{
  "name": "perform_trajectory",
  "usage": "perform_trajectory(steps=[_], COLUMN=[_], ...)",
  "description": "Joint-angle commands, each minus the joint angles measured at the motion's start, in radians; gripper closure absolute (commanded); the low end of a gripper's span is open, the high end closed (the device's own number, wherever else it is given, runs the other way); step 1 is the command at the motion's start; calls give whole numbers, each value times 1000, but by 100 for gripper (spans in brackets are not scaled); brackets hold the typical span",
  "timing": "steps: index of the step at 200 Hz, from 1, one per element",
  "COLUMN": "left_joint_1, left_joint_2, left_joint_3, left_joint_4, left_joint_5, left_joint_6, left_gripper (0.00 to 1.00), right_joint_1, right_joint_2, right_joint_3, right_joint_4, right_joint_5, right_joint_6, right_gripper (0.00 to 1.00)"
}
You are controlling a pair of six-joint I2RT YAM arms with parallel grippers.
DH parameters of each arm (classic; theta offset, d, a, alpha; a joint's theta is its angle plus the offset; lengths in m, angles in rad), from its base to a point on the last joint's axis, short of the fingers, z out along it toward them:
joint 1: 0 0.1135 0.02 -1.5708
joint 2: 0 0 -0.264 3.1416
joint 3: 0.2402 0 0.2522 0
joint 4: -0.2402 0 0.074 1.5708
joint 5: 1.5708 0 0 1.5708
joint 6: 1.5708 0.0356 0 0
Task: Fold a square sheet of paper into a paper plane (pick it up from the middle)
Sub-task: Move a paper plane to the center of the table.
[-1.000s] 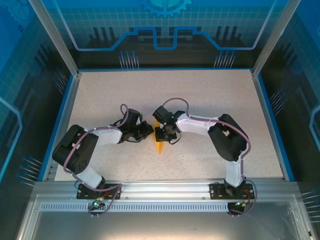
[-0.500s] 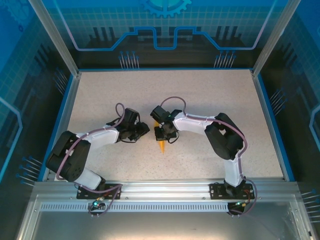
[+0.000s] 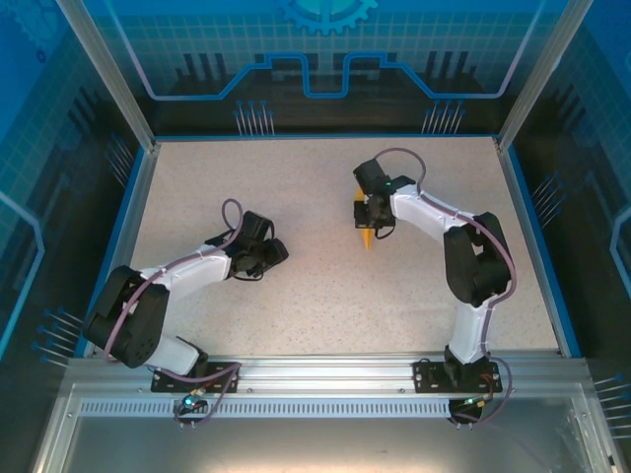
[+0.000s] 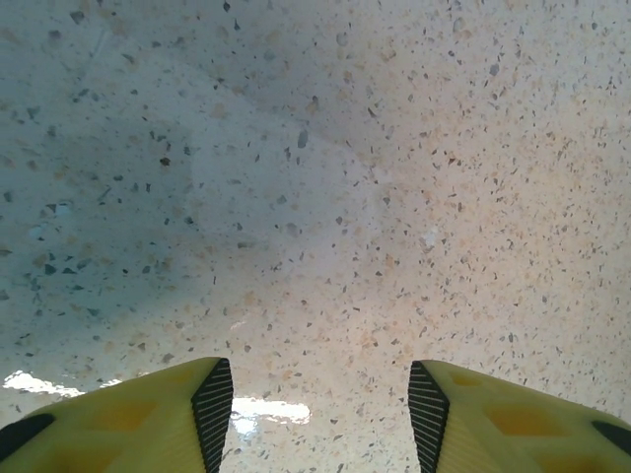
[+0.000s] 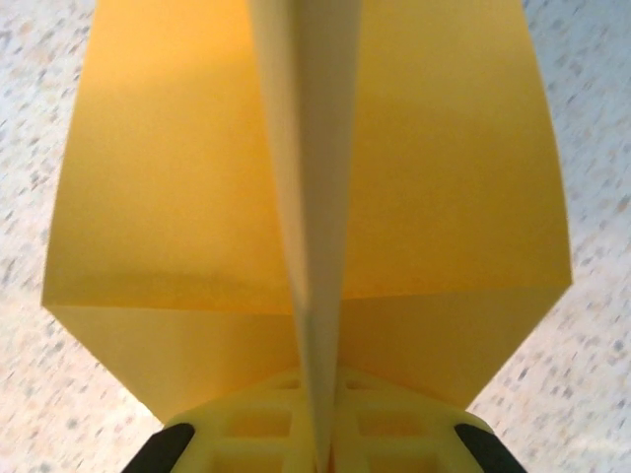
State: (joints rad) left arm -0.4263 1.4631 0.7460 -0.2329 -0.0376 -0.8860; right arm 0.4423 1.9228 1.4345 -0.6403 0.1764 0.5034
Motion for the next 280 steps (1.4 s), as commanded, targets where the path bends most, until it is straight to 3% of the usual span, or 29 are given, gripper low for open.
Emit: perform_trajectory(steps=[1, 93, 140, 188, 225, 249, 260, 280], left_joint_1=[11, 11, 11, 17, 66, 111, 135, 186], left_joint_2=[-25, -33, -56, -123, -183, -233, -262, -323], left_joint_3=[32, 33, 51, 112, 139, 145, 133, 90], left_joint_4=[-42, -55, -87, -190, -227, -239, -219, -147], left_joint_5=[-27, -32, -59, -161, -202, -259, -287, -317], left_joint_6=[21, 21, 40, 104, 164, 230, 270, 342], left_gripper=[45, 42, 42, 38, 32, 21, 14, 4], right_joint_1=[-13, -32, -32, -32, -54, -102, -134, -211], right_joint_2=[78, 198, 136, -149, -370, -519, -594, -718], right_joint_3=[57, 116, 117, 23, -99, -225, -293, -436], right_joint_4=[-40, -69, -69, -37, 16, 96, 141, 252], right_joint_5=[-14, -29, -37, -1, 111, 227, 252, 294], right_joint_6=[-59, -44, -31, -2, 9, -20, -42, -68], right_gripper=[90, 86, 81, 57, 34, 16, 1, 0])
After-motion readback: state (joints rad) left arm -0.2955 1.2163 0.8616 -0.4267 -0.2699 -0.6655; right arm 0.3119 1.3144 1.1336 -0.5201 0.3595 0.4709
